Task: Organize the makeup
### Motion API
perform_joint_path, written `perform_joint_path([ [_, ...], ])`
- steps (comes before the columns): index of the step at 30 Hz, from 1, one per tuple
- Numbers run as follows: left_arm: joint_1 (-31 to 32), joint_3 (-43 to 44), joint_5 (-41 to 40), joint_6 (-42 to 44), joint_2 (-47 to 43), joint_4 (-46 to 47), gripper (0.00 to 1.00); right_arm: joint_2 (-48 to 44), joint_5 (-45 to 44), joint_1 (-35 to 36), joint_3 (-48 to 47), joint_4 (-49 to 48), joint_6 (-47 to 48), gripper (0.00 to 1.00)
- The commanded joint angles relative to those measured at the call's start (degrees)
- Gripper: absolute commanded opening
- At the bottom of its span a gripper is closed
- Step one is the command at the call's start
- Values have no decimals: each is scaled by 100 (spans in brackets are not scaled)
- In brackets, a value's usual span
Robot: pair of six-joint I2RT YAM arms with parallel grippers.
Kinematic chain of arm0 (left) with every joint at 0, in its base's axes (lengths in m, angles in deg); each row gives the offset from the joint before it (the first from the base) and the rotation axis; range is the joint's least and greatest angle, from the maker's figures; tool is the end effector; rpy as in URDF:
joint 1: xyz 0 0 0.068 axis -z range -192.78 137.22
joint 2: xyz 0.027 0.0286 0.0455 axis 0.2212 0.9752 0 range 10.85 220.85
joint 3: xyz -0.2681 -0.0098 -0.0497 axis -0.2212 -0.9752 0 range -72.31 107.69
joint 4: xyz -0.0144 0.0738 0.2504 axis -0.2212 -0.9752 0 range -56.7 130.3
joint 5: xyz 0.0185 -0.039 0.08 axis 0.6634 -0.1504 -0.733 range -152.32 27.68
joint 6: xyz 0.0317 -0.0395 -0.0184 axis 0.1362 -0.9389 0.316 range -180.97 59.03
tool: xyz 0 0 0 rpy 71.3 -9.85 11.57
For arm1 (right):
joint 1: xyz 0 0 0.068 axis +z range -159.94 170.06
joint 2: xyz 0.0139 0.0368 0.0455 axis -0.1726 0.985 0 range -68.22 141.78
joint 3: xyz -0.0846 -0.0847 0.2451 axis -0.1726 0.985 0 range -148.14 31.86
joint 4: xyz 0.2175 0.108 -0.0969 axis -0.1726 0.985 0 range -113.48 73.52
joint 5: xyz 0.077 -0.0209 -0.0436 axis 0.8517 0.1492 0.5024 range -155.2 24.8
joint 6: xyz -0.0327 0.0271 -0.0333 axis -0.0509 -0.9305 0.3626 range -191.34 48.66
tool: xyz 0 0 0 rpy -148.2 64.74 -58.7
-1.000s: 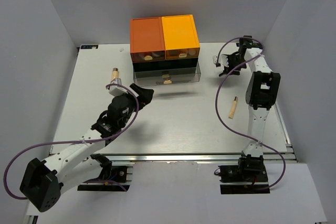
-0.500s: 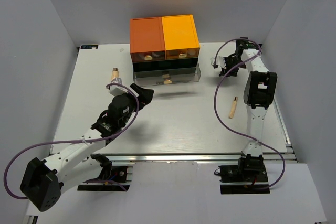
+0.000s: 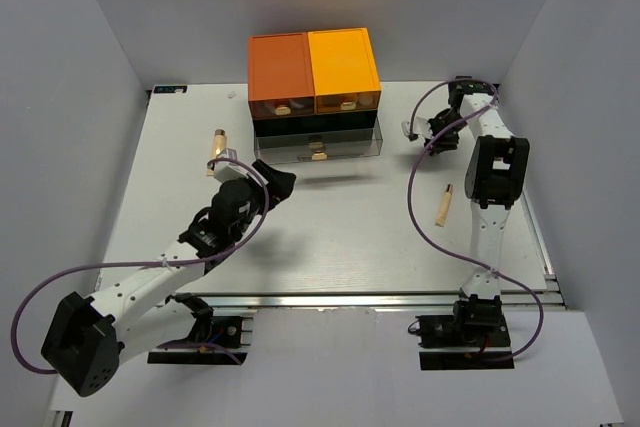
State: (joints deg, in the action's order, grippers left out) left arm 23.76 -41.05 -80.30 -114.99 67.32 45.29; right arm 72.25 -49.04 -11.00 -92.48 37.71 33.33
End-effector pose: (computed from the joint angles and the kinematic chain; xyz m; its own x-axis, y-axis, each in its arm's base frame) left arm 0.1853 -0.1238 0.2463 -0.4330 -0.6370 -0.6377 -0.0285 0.7168 -0.6967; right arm 0.4995 0.0006 0.1655 0.2889 -0.9347 -0.2071 -0.9327 -0.2260 -0.2811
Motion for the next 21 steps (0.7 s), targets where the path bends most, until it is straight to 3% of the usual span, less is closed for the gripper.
perform_joint_path([
  [1,3,213,101,41,22,107,98,8,-386,-43,532,859,204,48],
  [10,3,187,128,41,5,98,98,7,-702,-44,753,246,-59,47],
  [21,3,81,57,-65,-198,54,98,69,-527,-8,990,-151,-578,32],
])
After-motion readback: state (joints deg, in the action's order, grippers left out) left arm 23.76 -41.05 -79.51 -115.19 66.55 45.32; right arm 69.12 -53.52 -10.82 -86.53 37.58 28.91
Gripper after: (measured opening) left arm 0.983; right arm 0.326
